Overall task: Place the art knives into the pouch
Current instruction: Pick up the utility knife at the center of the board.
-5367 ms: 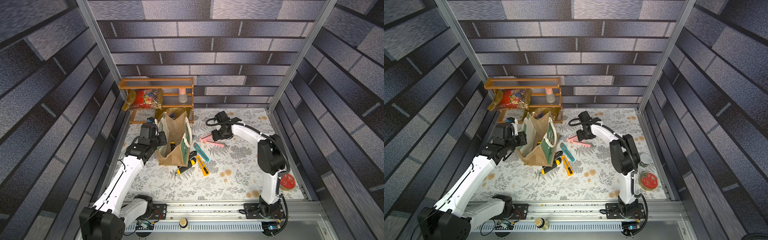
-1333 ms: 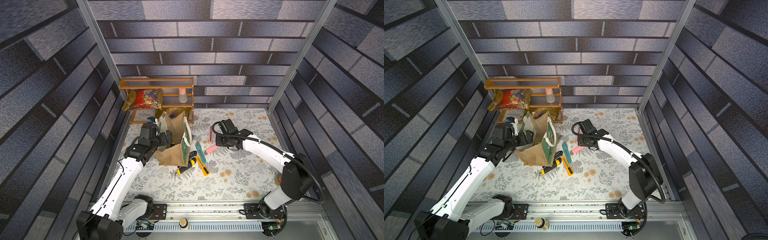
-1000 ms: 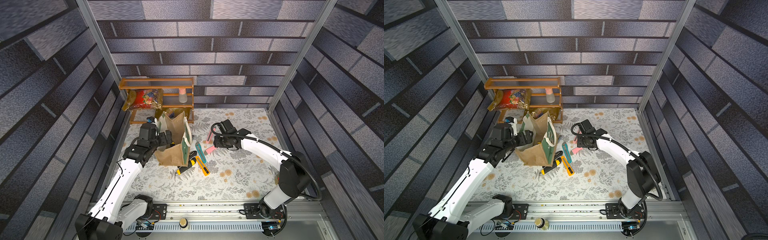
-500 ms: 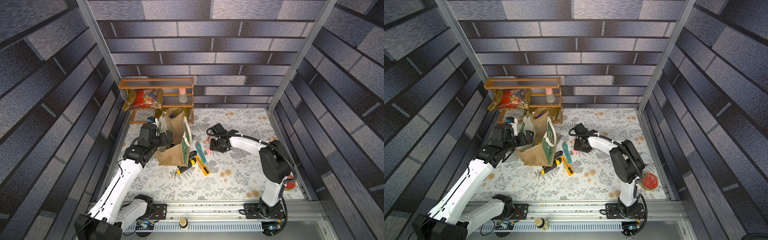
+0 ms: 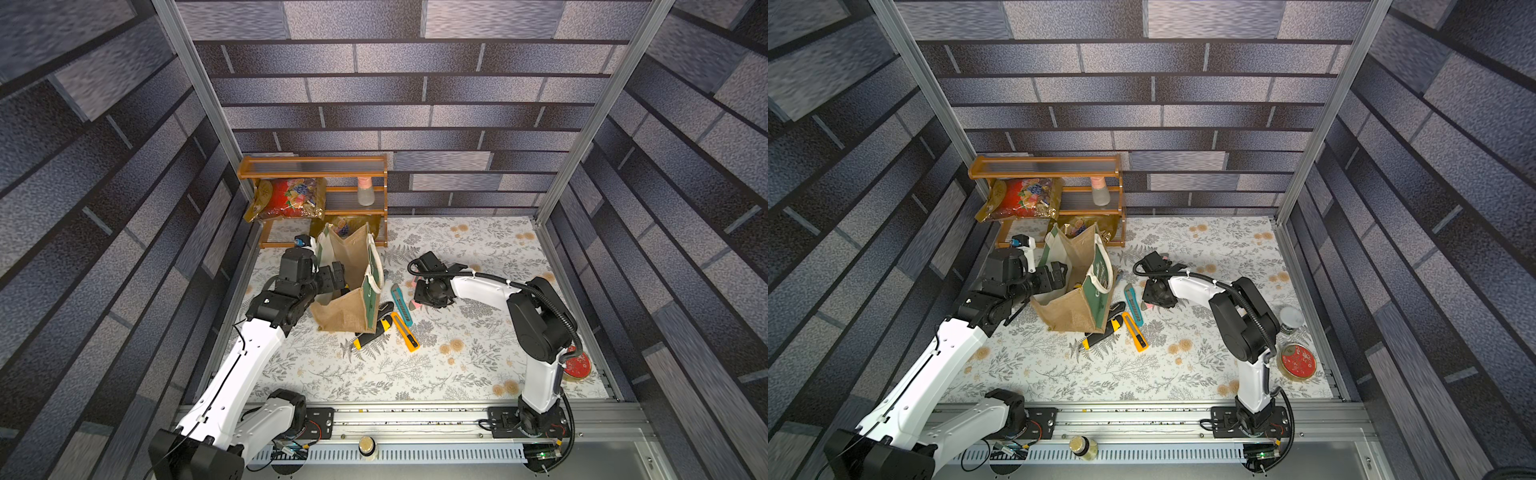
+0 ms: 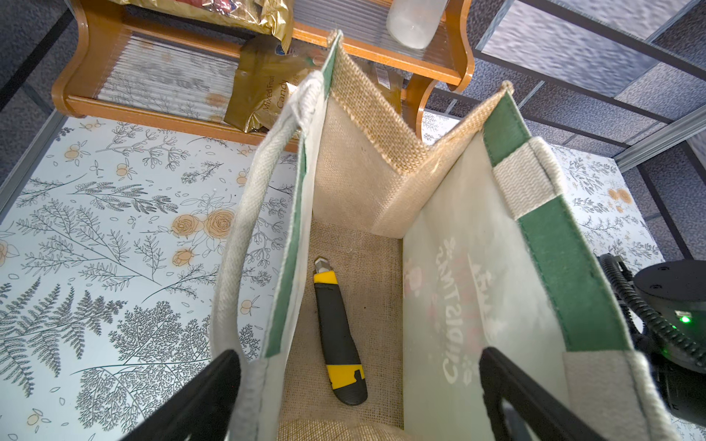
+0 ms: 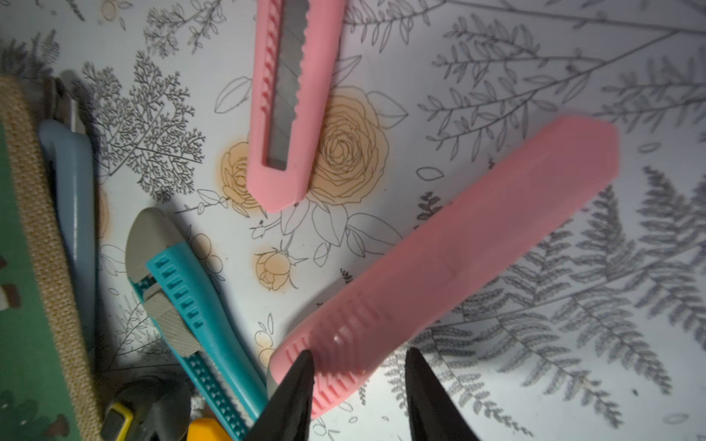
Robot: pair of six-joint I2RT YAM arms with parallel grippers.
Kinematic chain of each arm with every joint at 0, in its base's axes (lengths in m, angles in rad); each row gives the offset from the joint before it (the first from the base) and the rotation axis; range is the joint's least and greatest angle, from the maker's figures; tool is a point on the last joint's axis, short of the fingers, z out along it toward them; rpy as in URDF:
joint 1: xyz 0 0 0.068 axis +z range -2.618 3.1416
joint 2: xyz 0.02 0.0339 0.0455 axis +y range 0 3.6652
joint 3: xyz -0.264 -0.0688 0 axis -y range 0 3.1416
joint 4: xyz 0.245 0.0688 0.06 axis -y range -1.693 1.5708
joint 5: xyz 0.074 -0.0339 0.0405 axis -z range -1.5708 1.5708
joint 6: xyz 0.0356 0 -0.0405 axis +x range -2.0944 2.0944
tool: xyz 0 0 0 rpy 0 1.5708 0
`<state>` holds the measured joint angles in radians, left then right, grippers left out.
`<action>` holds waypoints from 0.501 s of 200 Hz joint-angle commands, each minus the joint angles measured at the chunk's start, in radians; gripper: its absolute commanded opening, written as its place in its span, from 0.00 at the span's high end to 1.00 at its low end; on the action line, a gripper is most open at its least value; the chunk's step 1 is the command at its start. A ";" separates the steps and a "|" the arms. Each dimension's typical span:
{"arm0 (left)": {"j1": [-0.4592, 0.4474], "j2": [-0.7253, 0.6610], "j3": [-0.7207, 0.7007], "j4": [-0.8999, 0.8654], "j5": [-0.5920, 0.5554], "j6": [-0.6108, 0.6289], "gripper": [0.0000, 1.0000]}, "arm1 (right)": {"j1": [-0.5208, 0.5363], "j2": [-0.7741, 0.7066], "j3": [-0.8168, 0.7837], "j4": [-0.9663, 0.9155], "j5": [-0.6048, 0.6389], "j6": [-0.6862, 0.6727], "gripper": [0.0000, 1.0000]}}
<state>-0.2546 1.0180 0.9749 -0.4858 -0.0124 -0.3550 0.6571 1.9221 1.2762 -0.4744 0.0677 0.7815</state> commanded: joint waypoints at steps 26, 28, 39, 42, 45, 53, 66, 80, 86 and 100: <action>-0.005 -0.012 -0.014 -0.001 -0.019 0.014 0.00 | 0.012 0.064 0.041 -0.097 0.088 0.011 0.60; -0.005 -0.012 -0.015 -0.001 -0.019 0.014 0.00 | 0.013 0.065 0.044 -0.100 0.090 0.010 0.61; -0.006 -0.012 -0.014 -0.003 -0.020 0.015 0.00 | 0.017 0.073 0.049 -0.123 0.107 0.010 0.61; -0.005 -0.013 -0.015 -0.002 -0.021 0.016 0.00 | 0.017 0.075 0.050 -0.127 0.112 0.011 0.61; -0.005 -0.013 -0.015 -0.002 -0.021 0.015 0.00 | 0.019 0.075 0.051 -0.132 0.117 0.009 0.61; -0.005 -0.014 -0.014 -0.003 -0.020 0.015 0.00 | 0.024 0.077 0.052 -0.145 0.131 0.010 0.61; -0.005 -0.016 -0.015 -0.003 -0.020 0.015 0.00 | 0.028 0.078 0.052 -0.164 0.156 0.004 0.61; -0.005 -0.017 -0.015 -0.002 -0.020 0.014 0.00 | 0.030 0.077 0.051 -0.179 0.170 -0.002 0.59; -0.005 -0.018 -0.016 -0.003 -0.020 0.015 0.00 | 0.030 0.077 0.049 -0.181 0.173 -0.006 0.58; -0.006 -0.016 -0.015 -0.003 -0.018 0.014 0.00 | 0.030 0.073 0.042 -0.188 0.179 -0.010 0.57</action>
<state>-0.2546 1.0180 0.9741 -0.4854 -0.0242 -0.3546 0.6815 1.9560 1.3354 -0.5343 0.1936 0.7815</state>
